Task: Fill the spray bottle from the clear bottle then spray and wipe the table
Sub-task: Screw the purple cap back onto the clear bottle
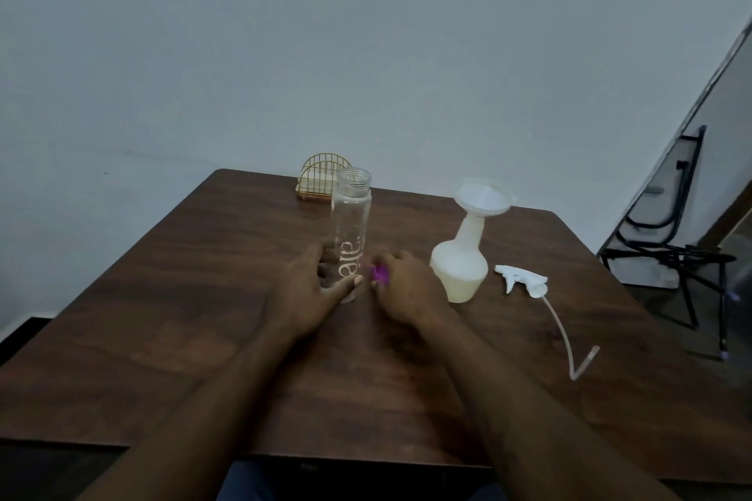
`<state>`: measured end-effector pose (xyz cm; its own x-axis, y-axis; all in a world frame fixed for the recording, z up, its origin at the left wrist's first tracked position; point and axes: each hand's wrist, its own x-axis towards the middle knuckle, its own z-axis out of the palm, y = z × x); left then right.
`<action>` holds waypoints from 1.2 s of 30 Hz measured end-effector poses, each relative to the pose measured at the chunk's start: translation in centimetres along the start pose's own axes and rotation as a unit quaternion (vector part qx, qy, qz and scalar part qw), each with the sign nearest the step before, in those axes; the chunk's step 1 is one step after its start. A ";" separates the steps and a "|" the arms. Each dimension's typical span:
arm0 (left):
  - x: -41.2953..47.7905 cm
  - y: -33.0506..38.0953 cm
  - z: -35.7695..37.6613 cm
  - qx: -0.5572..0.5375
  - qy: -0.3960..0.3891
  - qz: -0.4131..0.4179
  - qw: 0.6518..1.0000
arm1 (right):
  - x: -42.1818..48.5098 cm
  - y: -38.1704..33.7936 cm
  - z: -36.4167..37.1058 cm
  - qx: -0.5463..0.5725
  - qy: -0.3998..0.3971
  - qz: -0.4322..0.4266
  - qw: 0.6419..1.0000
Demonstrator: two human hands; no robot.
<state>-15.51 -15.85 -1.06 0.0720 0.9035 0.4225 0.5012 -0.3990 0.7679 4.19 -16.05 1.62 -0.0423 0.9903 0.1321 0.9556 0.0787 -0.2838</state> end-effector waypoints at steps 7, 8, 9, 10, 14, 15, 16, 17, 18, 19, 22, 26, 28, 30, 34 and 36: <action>0.1 -0.1 -0.1 0.013 0.026 -0.010 1.000 | 0.1 -2.3 -5.4 0.359 0.206 -0.003 0.910; 0.1 -0.1 -0.2 0.018 0.035 -0.016 0.999 | 0.0 -3.2 -6.6 0.452 0.206 -0.024 0.867; 0.1 -0.1 -0.2 0.019 0.042 -0.021 0.999 | -0.1 -4.2 -7.7 0.535 0.204 -0.056 0.818; 0.1 0.0 -0.3 0.016 0.046 -0.025 0.999 | -0.2 -5.3 -8.5 0.603 0.204 -0.094 0.765; 0.1 0.4 -0.5 0.016 0.040 -0.038 0.998 | 0.2 -8.3 -10.2 0.696 0.209 -0.190 0.660; 0.0 0.5 -0.6 0.014 0.040 -0.039 0.998 | 0.4 -8.7 -10.3 0.677 0.210 -0.198 0.677; 0.0 0.6 -0.6 0.013 0.041 -0.038 0.998 | 0.6 -8.9 -10.1 0.653 0.206 -0.202 0.700; -0.1 0.6 -0.7 0.013 0.041 -0.038 0.998 | 0.8 -9.0 -9.9 0.634 0.199 -0.202 0.719; -0.1 0.7 -0.7 0.013 0.041 -0.039 0.998 | 1.0 -9.0 -9.6 0.621 0.191 -0.199 0.733; -0.1 0.6 -0.7 0.010 0.040 -0.040 0.998 | 1.2 -9.0 -9.2 0.613 0.183 -0.197 0.743; -0.1 0.4 -0.6 0.000 0.035 -0.044 0.998 | 1.6 -8.9 -8.1 0.606 0.163 -0.186 0.756; 0.0 0.1 -0.5 -0.008 0.037 -0.034 0.999 | 1.9 -8.9 -7.3 0.603 0.153 -0.177 0.763; 0.1 0.0 -0.5 -0.009 0.039 -0.032 0.999 | 2.1 -8.8 -7.0 0.606 0.149 -0.175 0.761; 0.1 -0.1 -0.5 -0.010 0.039 -0.031 0.999 | 2.2 -8.6 -6.7 0.611 0.143 -0.172 0.759; 0.2 -0.2 -0.4 -0.019 0.024 -0.026 0.999 | 2.2 -8.3 -6.0 0.624 0.141 -0.168 0.750; 0.3 -0.2 -0.4 -0.059 0.011 -0.028 0.998 | 2.2 -8.2 -5.8 0.627 0.145 -0.171 0.746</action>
<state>-15.89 -15.58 -0.87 0.0279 0.9217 0.3869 0.3996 -0.3651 0.8409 -2.06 -15.16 9.77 0.0172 0.8354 0.5493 -0.1284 0.5467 -0.8274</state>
